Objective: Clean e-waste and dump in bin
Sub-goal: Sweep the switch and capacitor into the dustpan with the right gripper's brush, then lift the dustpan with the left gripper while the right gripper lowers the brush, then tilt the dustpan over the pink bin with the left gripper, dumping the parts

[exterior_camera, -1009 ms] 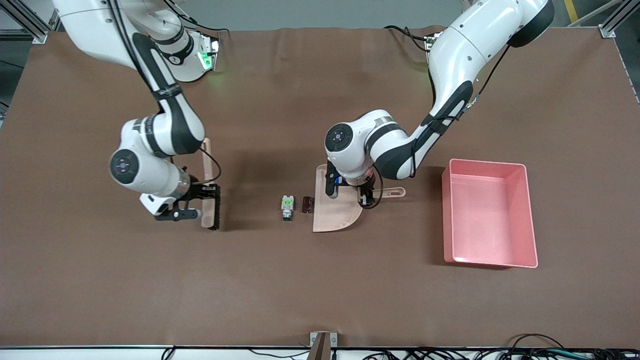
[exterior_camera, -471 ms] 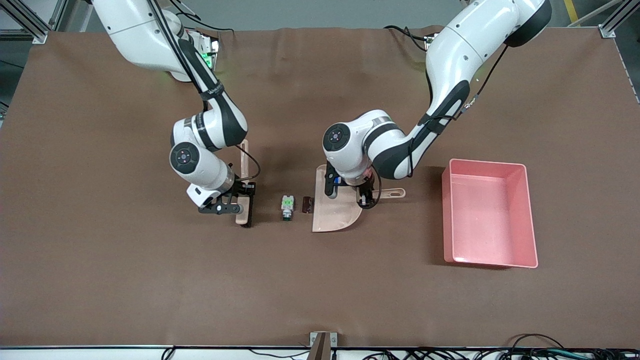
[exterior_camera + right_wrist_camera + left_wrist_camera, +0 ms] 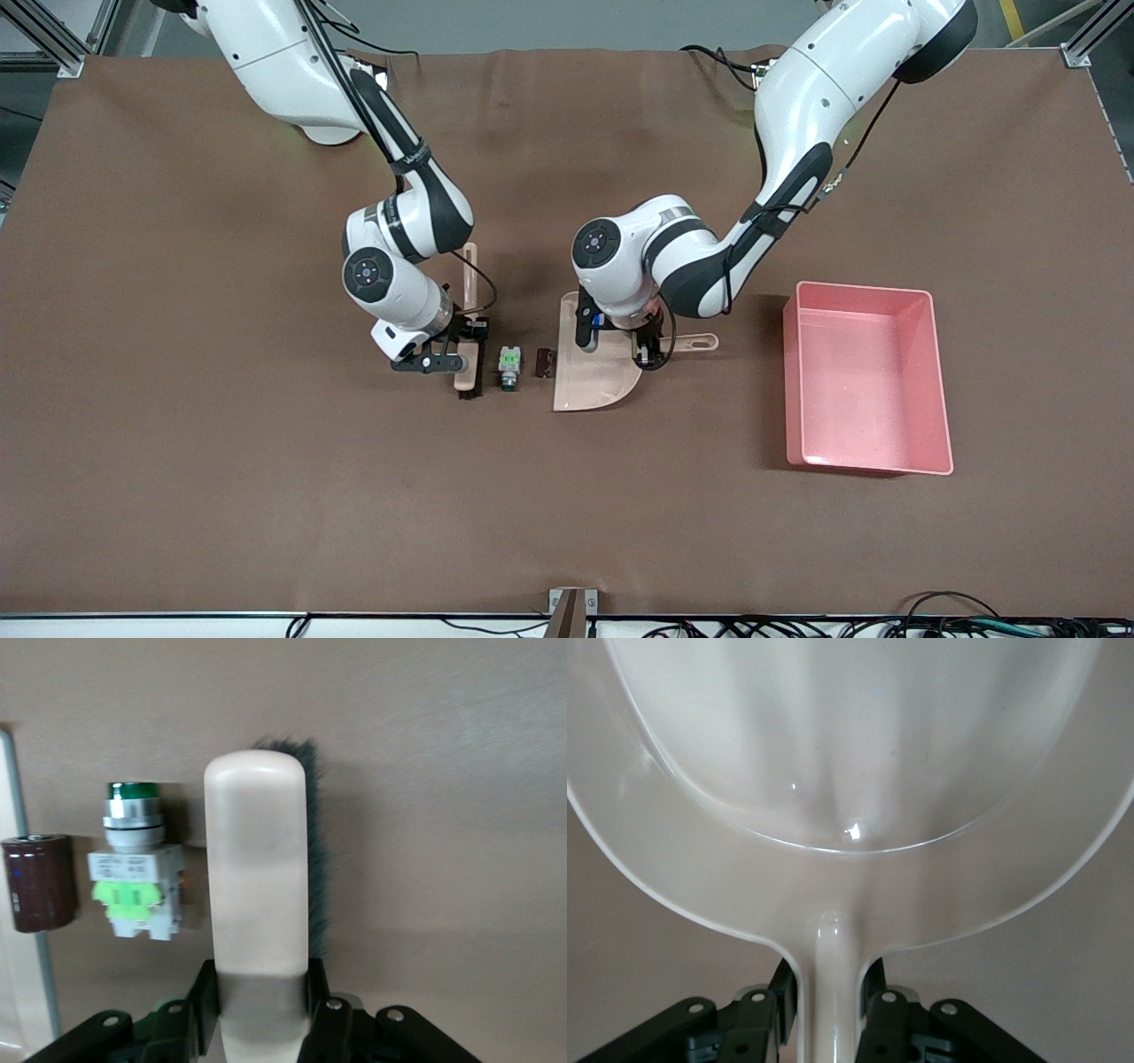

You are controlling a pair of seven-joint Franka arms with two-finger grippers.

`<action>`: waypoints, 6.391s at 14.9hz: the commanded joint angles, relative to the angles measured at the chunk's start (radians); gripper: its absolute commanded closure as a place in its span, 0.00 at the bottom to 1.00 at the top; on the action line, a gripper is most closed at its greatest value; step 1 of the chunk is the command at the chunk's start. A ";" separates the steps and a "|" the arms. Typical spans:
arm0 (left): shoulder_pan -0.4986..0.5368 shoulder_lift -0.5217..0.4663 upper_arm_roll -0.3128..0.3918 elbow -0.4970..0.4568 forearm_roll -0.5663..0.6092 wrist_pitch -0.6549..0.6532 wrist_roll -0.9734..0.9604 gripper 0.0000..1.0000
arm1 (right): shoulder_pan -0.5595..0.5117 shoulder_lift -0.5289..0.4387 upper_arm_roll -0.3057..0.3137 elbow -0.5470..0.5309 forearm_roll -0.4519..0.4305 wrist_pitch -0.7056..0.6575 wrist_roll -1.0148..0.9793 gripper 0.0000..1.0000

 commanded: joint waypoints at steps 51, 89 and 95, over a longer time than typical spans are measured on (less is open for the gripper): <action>0.060 0.030 0.003 0.015 -0.115 0.312 0.015 0.97 | -0.183 -0.150 -0.087 0.108 -0.151 -0.387 -0.093 0.99; 0.945 -0.348 -0.069 -0.158 -0.066 0.111 0.926 1.00 | -0.454 -0.342 -0.087 -0.370 -0.240 0.026 -0.388 0.00; 0.919 -0.363 -0.115 -0.225 0.187 0.094 0.698 1.00 | -0.486 -0.454 -0.102 -0.135 -0.242 -0.323 -0.428 0.00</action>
